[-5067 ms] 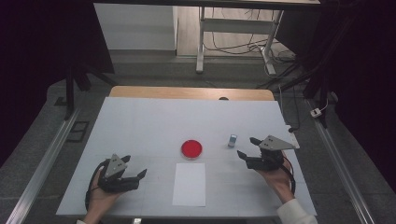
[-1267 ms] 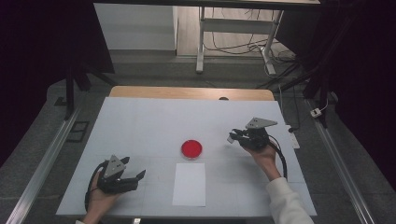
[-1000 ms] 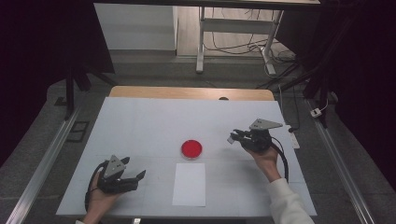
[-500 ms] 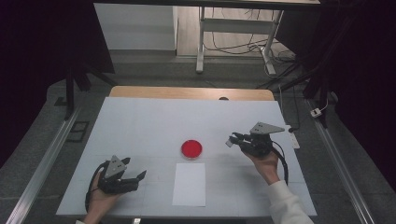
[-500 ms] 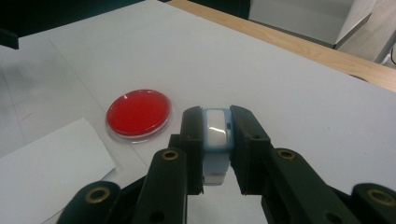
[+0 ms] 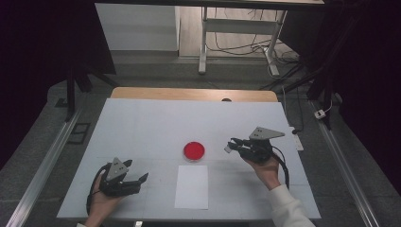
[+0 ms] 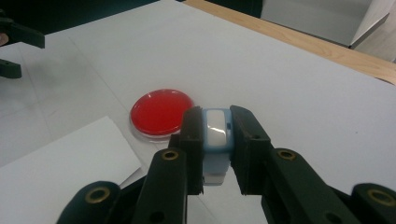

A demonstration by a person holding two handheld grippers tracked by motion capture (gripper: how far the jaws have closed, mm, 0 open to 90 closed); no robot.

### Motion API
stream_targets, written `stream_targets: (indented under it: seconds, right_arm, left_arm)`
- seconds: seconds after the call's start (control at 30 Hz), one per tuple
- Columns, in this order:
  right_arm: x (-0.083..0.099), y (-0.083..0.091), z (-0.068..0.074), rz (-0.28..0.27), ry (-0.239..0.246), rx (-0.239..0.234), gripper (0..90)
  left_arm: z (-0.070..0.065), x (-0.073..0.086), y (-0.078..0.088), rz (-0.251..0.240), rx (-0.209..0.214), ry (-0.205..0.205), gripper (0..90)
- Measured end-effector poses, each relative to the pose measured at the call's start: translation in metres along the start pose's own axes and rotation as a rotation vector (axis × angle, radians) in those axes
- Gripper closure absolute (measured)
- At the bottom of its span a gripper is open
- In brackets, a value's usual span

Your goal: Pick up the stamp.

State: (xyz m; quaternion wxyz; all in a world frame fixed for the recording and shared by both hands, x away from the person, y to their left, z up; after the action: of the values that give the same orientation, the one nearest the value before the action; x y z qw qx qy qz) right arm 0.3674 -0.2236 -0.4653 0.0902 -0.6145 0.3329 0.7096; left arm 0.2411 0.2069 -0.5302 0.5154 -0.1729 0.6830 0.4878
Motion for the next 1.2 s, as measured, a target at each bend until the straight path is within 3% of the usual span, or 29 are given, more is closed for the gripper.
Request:
stream_targets:
  seconds: [1.2]
  right_arm:
    - [0.000,-0.015,0.046,0.024,-0.014,-0.127,75.1]
  left_arm:
    - [0.000,0.000,0.000,-0.001,-0.001,0.000,21.6]
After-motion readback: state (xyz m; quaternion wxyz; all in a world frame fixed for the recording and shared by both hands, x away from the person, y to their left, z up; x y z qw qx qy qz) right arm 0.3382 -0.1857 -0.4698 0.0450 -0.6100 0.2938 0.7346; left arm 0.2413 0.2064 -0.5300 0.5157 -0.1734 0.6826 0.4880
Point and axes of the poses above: each handheld gripper's, and its own axes: y roughly backward along the jaws, x roughly out of its underside, z roughly to its left, the point moved 1 cm from there along -y, roughly forward along the jaws, and after that the axes turned 7 degrees about -z, right-handed, at the moved point
